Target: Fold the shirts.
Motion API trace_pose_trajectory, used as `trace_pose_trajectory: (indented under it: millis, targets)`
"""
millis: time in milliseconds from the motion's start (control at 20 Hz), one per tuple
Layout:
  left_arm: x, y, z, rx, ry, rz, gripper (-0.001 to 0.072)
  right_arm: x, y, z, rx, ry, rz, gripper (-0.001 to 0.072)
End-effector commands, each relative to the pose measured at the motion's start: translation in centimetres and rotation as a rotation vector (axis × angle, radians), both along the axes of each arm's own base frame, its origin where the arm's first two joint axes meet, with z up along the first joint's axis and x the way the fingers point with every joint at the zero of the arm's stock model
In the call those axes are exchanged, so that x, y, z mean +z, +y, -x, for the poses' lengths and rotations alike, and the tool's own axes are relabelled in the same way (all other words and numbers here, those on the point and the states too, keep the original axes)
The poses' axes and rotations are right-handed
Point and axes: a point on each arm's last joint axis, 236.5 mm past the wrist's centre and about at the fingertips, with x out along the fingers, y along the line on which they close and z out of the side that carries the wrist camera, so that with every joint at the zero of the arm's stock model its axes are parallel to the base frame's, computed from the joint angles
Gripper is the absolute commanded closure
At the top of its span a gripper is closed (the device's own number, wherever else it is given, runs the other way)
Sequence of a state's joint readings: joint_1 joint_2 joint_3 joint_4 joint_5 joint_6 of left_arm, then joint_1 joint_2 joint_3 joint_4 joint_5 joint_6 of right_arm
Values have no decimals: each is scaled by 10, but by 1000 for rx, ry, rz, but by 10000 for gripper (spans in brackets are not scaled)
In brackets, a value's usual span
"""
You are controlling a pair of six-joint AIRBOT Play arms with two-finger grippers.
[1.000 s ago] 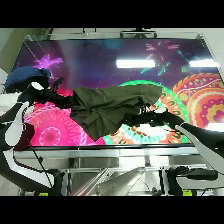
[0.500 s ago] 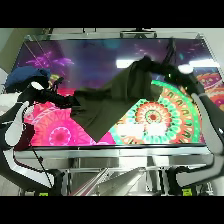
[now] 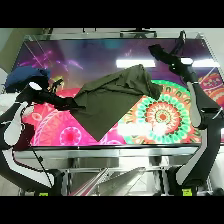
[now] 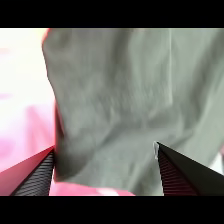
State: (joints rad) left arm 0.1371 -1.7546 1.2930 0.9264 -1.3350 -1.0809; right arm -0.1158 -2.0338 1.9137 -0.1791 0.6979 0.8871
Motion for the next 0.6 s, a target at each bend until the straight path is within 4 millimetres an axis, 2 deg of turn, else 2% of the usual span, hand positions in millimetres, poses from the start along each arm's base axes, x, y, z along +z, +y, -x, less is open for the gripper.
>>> trace_pose_trajectory:
  millis: [0, 200, 250, 300, 350, 450, 550]
  targets:
    - [9, -17, 38, -12, 159, 67, 2, 9, -18, 48, 163, 155, -49, 340]
    - [7, -65, 105, -75, 256, 82, 2, -32, -77, 119, 202, 459, 269, 336]
    - [2, -77, 120, -86, 255, 61, 2, -46, -90, 135, 206, 537, 345, 265]
    - [-4, -89, 134, -85, 242, 33, 2, -60, -101, 149, 204, 616, 396, 97]
    - [-11, -105, 144, -82, 209, 20, 2, -75, -106, 162, 219, 685, 434, 39]
    - [-23, -132, 145, -46, 116, 10, 2, -97, -101, 178, 256, 755, 426, 39]
    - [-36, -152, 136, -4, 40, -3, 15, -114, -96, 193, 299, 806, 413, 39]
